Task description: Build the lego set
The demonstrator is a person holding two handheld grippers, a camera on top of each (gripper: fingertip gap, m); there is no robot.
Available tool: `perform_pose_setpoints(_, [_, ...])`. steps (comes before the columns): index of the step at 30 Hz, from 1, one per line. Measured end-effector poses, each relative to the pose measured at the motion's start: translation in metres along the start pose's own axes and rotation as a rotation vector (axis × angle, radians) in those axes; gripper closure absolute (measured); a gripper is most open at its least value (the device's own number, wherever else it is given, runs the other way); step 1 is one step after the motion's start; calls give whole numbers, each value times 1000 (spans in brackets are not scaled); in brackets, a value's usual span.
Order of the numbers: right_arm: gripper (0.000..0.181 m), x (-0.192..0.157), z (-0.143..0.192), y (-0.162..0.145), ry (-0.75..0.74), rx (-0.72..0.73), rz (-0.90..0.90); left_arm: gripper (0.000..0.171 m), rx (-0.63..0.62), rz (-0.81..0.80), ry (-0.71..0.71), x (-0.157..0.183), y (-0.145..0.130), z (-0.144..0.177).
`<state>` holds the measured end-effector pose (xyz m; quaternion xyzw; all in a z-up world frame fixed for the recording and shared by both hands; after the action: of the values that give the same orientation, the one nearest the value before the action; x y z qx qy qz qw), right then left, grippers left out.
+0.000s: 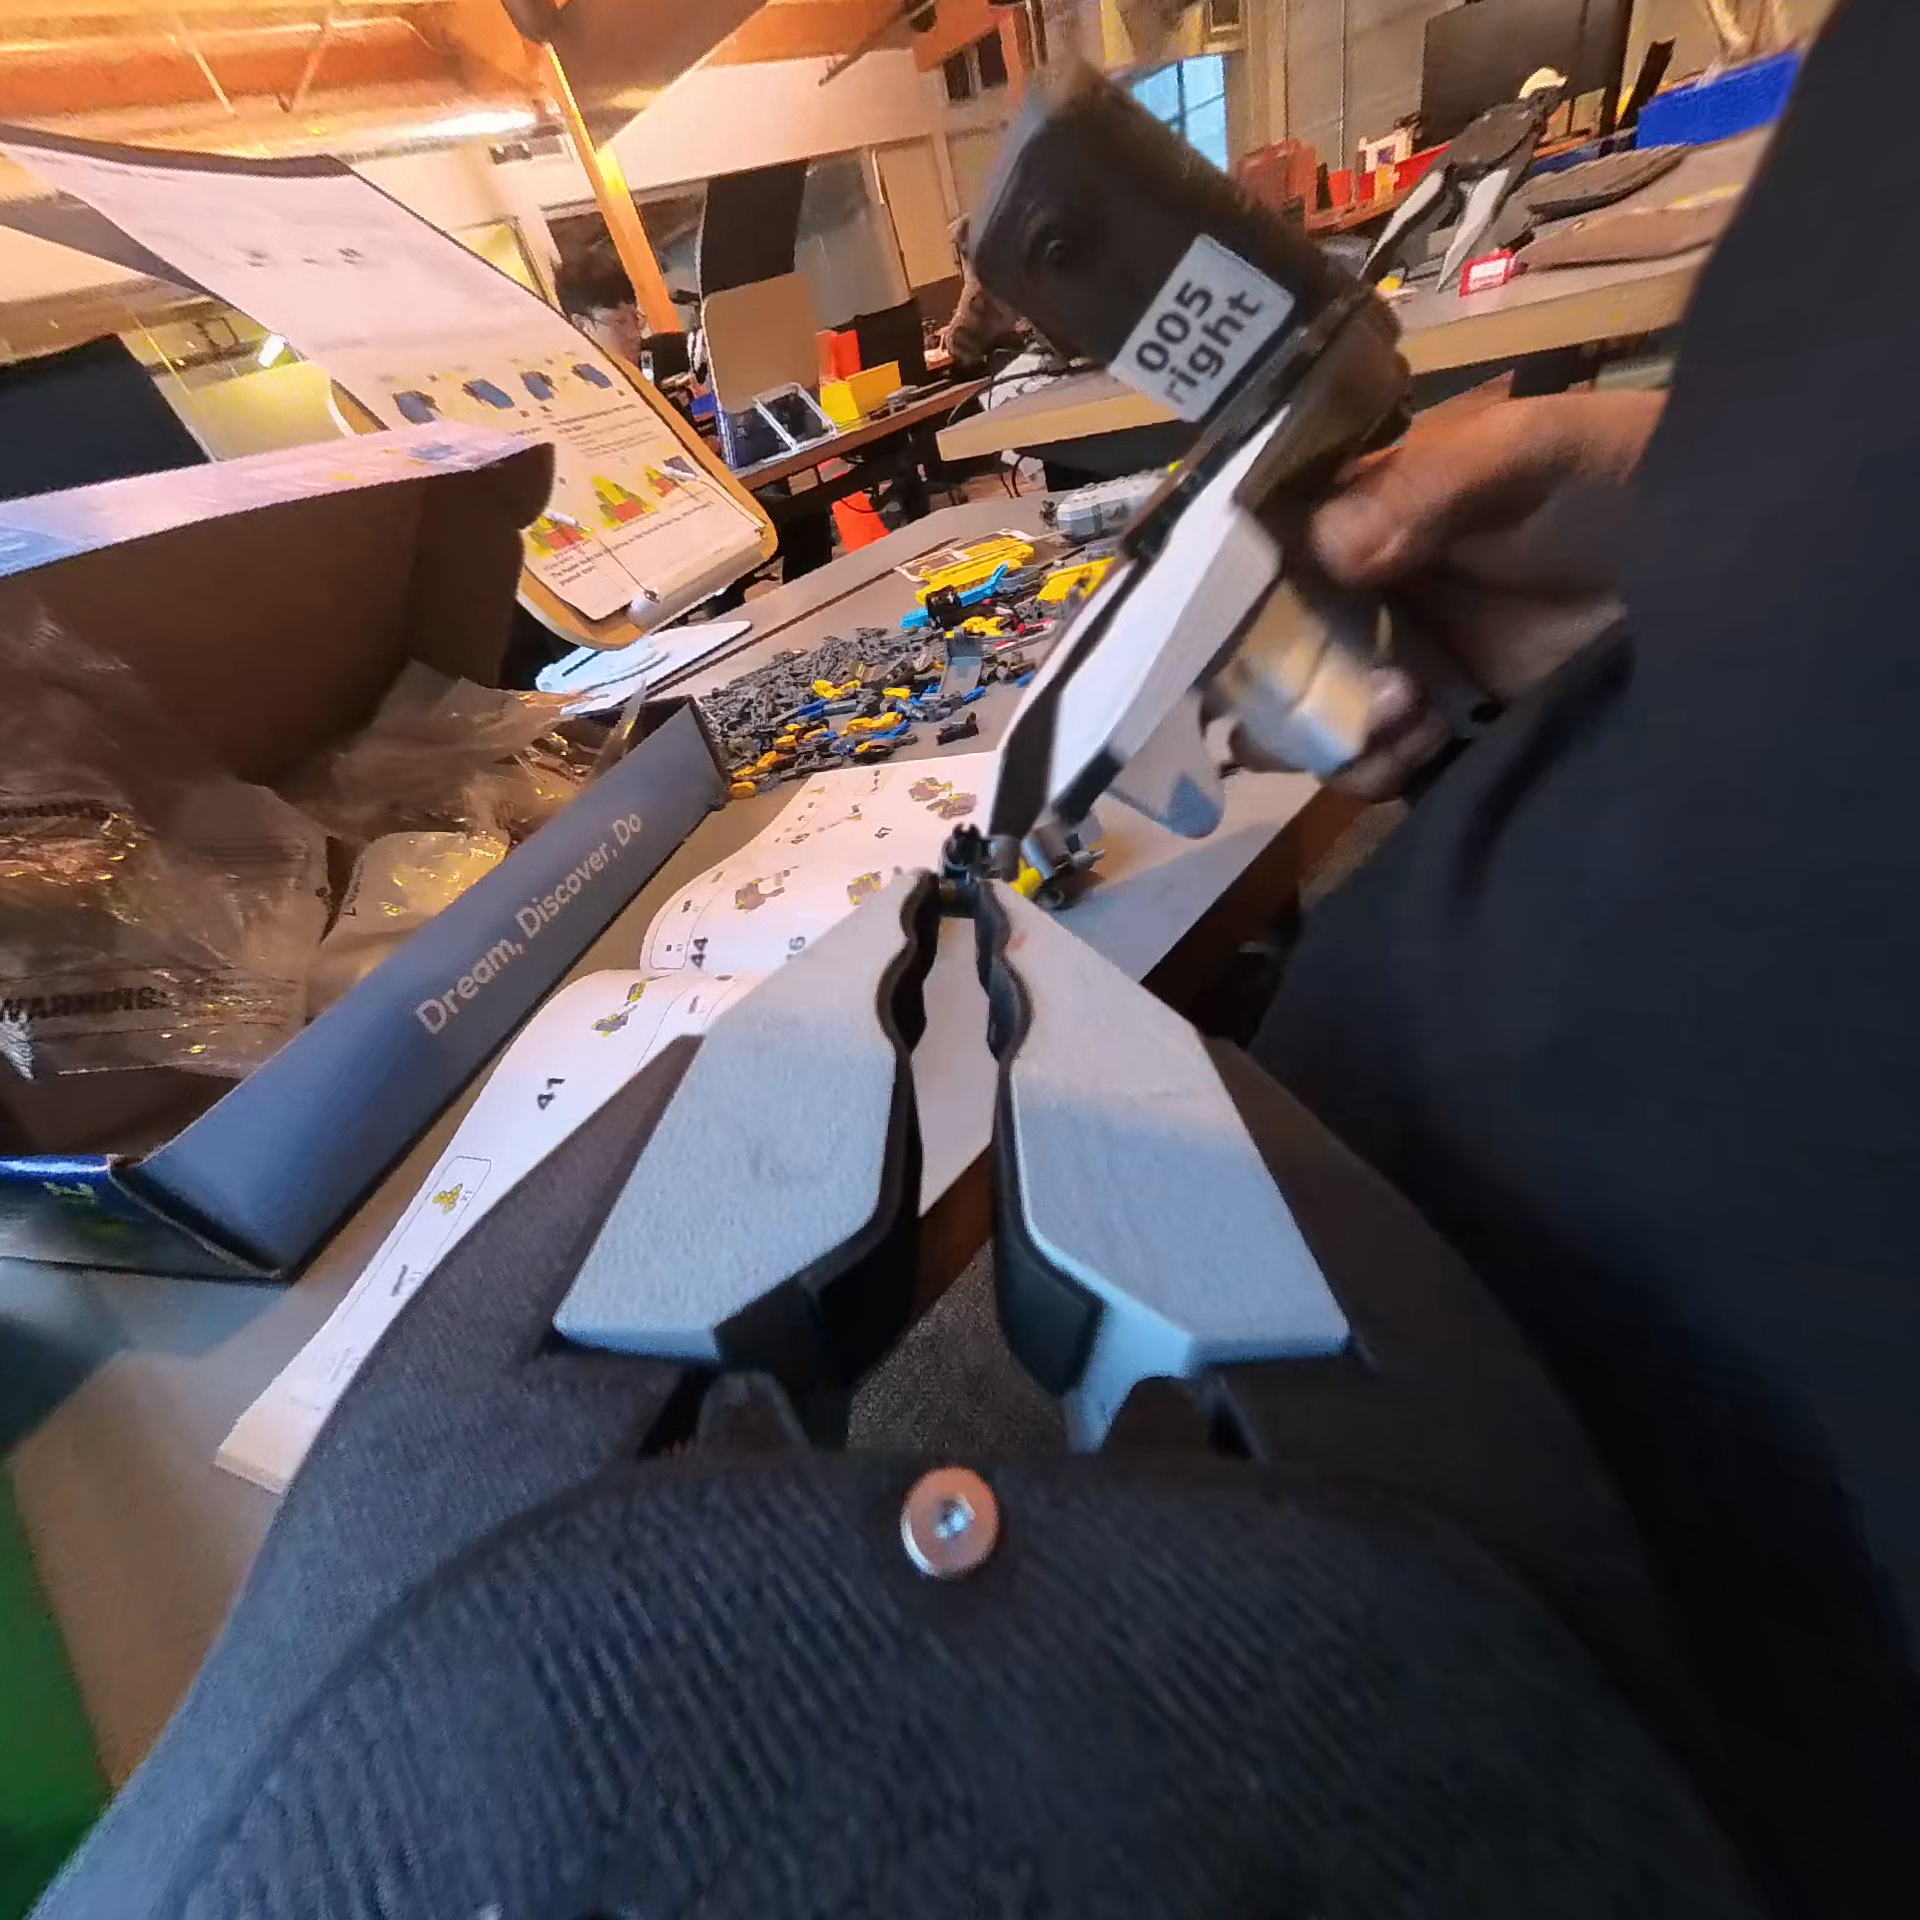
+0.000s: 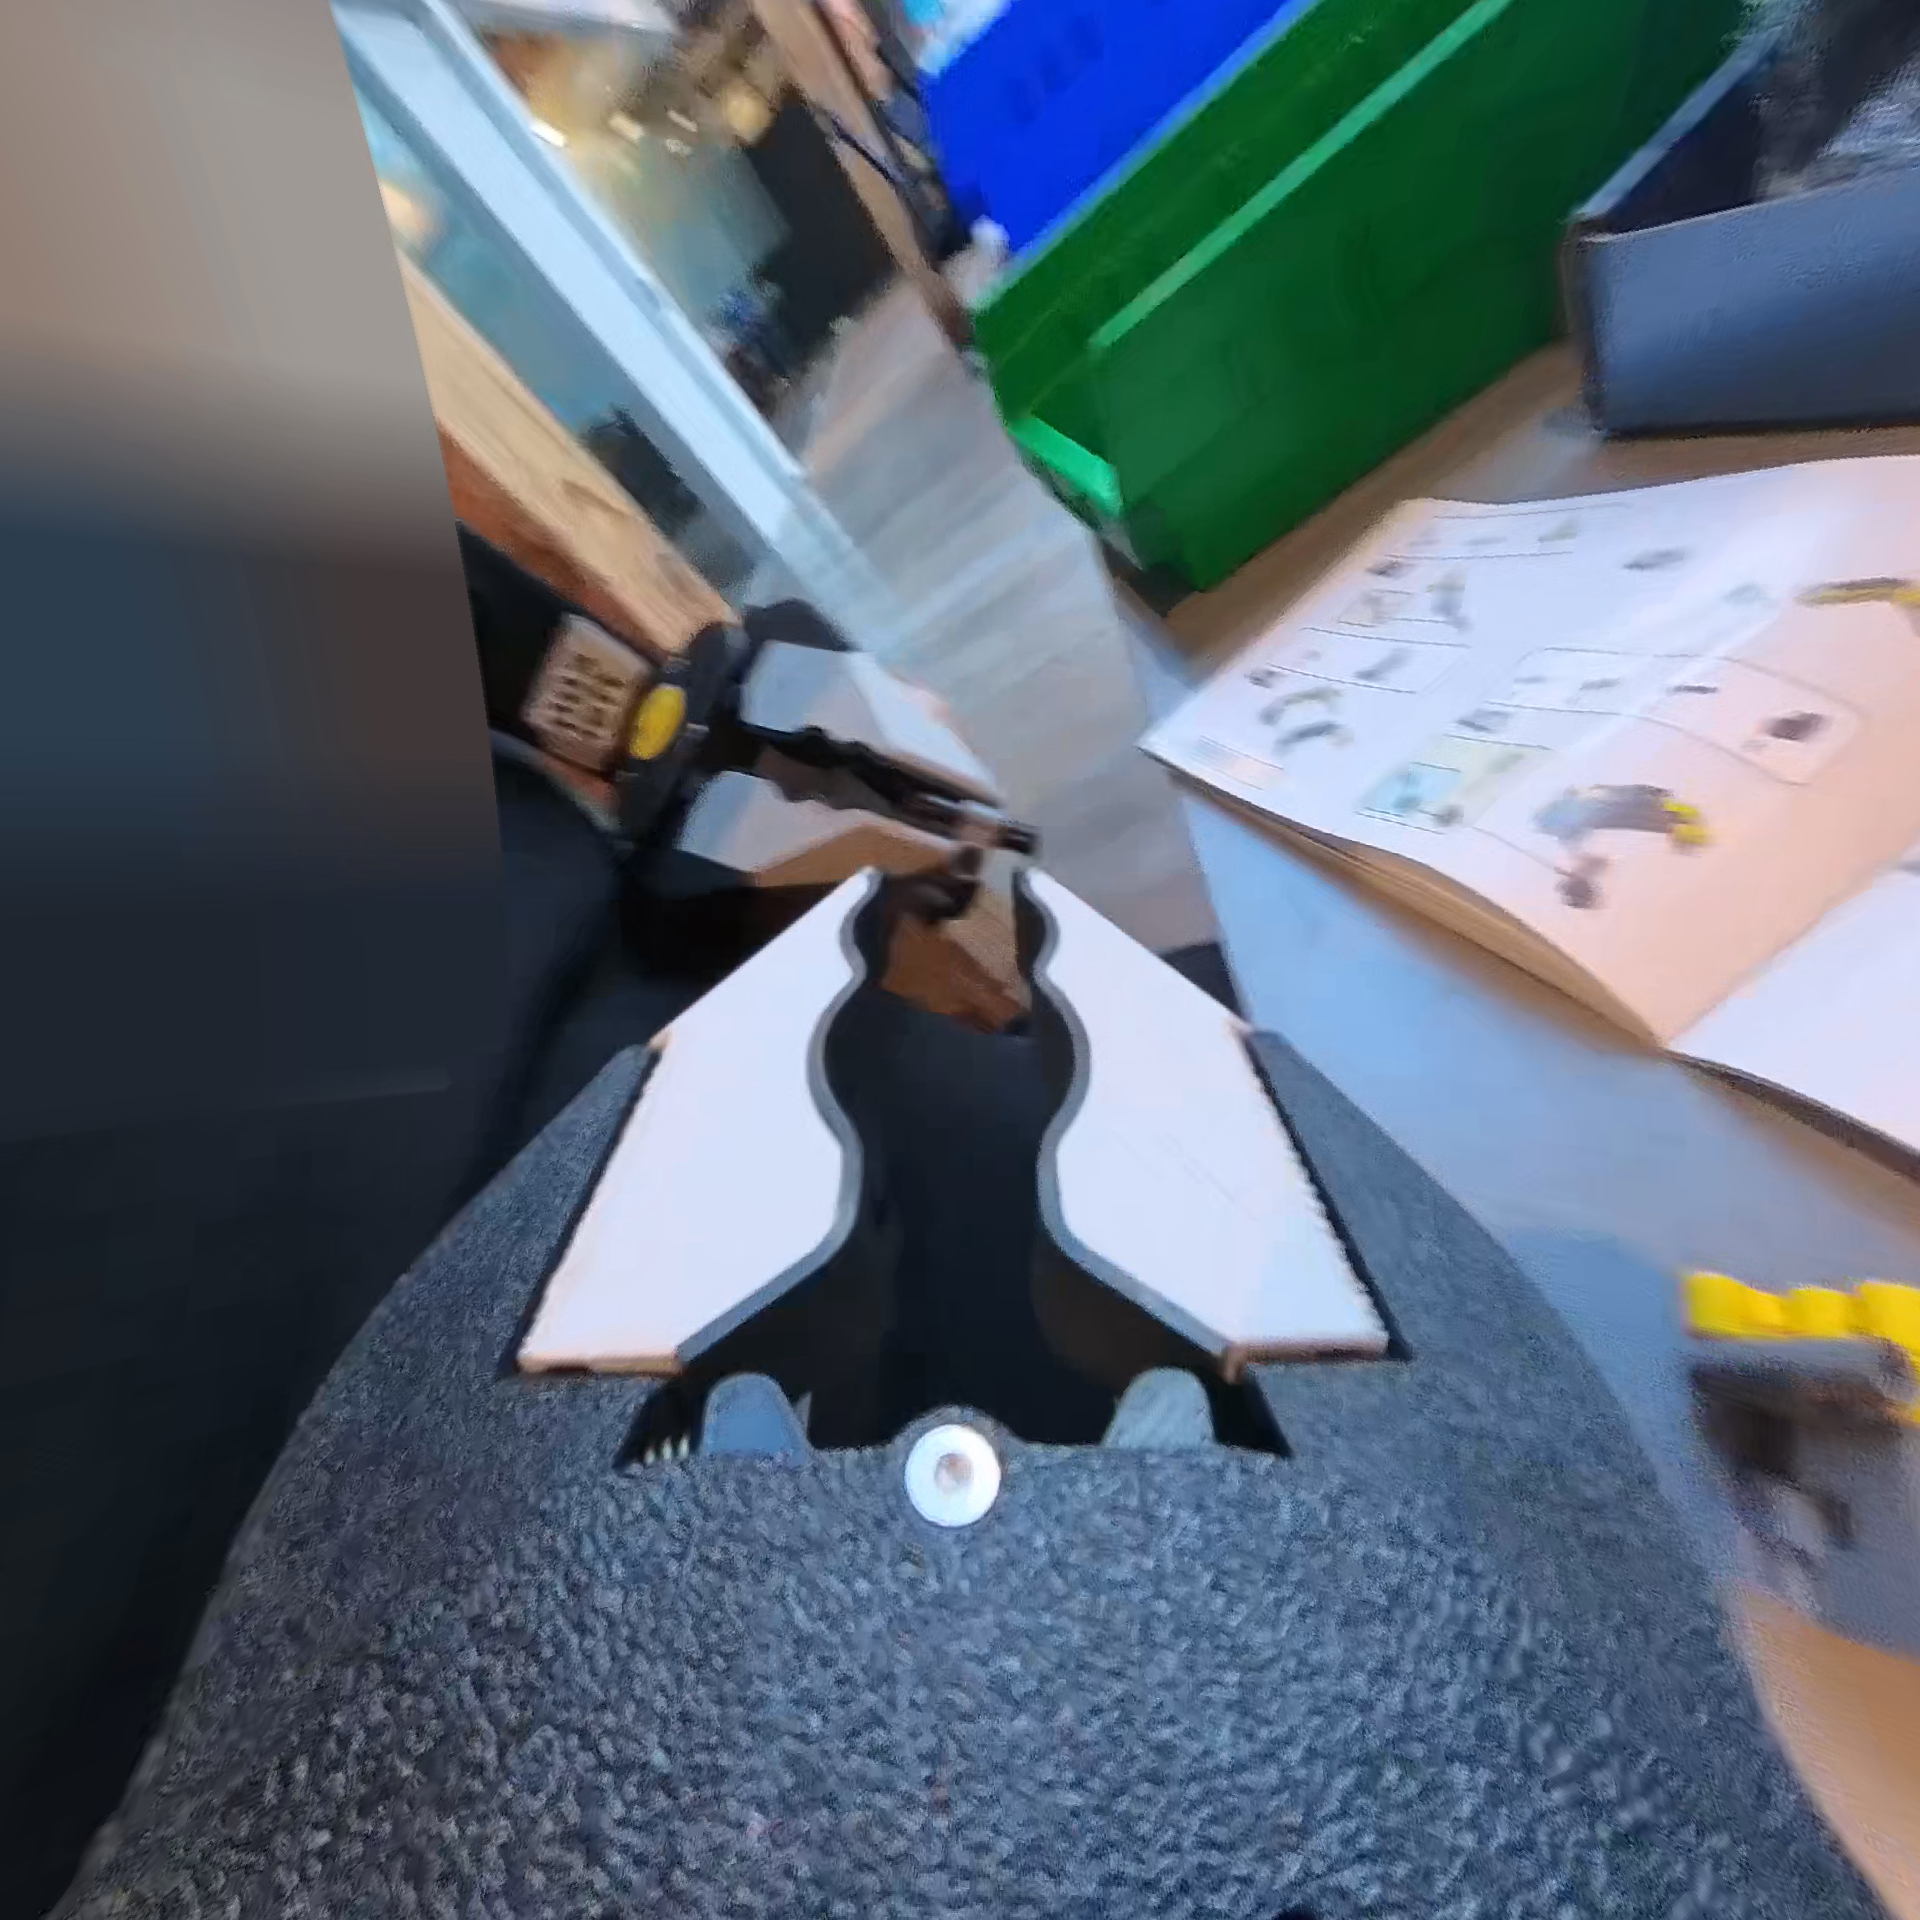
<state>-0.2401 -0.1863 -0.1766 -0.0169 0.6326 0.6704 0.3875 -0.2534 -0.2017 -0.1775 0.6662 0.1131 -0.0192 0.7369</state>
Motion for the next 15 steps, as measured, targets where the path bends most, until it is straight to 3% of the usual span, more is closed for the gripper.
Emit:
perform_pose_setpoints(2, [151,-11,-1,7,81,46,-46,166,-21,-36,7,-1,-3,-1])
perform_pose_setpoints(9, [162,9,-6,3,-40,19,-77,166,-50,-169,46,1,-5,-4])
perform_pose_setpoints(15, [157,13,-8,0,-48,9,-99,166,-39,-224,80,-4,-4,-7])
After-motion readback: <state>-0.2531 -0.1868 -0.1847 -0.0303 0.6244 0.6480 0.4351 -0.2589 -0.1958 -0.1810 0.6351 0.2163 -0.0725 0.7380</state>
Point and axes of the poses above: each gripper's, where its closed fingertips meet, z back along the fingers, y out of its top, x = y × z across the jaws, the point moved 1 cm from there along z, back along the fingers, and after that the axes turned 4 degrees about z, right-handed, at the moved point
